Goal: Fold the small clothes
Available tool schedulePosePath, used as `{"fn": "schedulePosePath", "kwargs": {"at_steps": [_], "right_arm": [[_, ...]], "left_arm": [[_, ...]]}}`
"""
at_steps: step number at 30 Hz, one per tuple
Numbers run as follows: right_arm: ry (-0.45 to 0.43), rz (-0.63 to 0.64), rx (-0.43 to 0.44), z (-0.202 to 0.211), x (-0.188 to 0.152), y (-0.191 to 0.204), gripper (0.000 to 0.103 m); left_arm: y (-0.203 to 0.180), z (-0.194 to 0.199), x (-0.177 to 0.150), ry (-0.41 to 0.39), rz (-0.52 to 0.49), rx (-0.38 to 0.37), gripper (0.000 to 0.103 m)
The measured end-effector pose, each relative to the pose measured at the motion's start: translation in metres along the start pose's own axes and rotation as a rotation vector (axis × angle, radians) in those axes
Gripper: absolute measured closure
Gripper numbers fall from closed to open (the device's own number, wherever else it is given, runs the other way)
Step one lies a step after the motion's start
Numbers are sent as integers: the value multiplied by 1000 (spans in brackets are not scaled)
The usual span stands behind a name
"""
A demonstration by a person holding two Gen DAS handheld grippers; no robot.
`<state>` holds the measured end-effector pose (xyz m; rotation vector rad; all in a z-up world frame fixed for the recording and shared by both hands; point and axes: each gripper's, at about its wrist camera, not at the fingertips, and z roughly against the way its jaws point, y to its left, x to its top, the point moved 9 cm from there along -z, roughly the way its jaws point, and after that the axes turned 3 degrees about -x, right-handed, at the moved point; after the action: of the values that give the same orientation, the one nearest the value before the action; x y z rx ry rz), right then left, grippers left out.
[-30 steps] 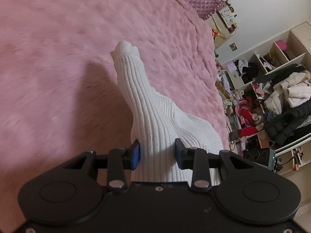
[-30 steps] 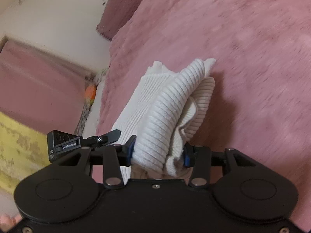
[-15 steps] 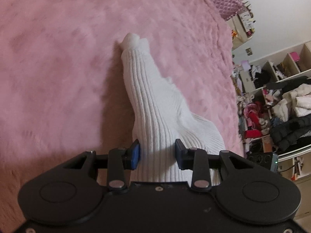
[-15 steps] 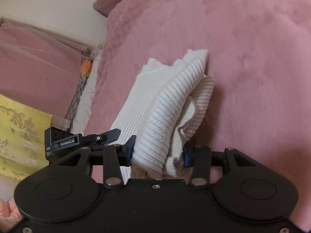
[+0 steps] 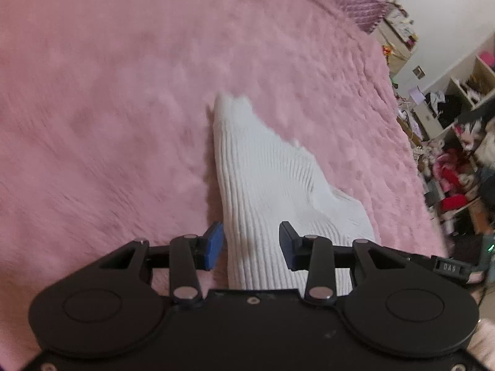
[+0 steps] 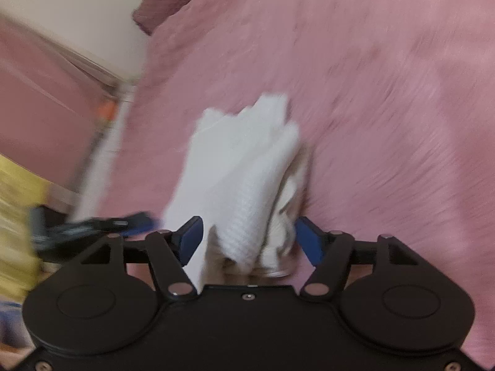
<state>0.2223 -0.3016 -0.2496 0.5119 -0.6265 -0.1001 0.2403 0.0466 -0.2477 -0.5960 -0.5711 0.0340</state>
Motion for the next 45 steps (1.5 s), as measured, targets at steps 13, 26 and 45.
{"fn": "schedulePosePath", "kwargs": {"at_steps": [13,26,45], "right_arm": [[-95,505,-291,-24,18,70,67],[-48,397,-269,-55,8,38,68],[-178,595,-309,23,-60,98,66]], "left_arm": [[-64,-17,-60,61,-176,93,63],[-65,-64,-94,156,-208,143,60],[-66,-25,-104,103,-211,224,58]]}}
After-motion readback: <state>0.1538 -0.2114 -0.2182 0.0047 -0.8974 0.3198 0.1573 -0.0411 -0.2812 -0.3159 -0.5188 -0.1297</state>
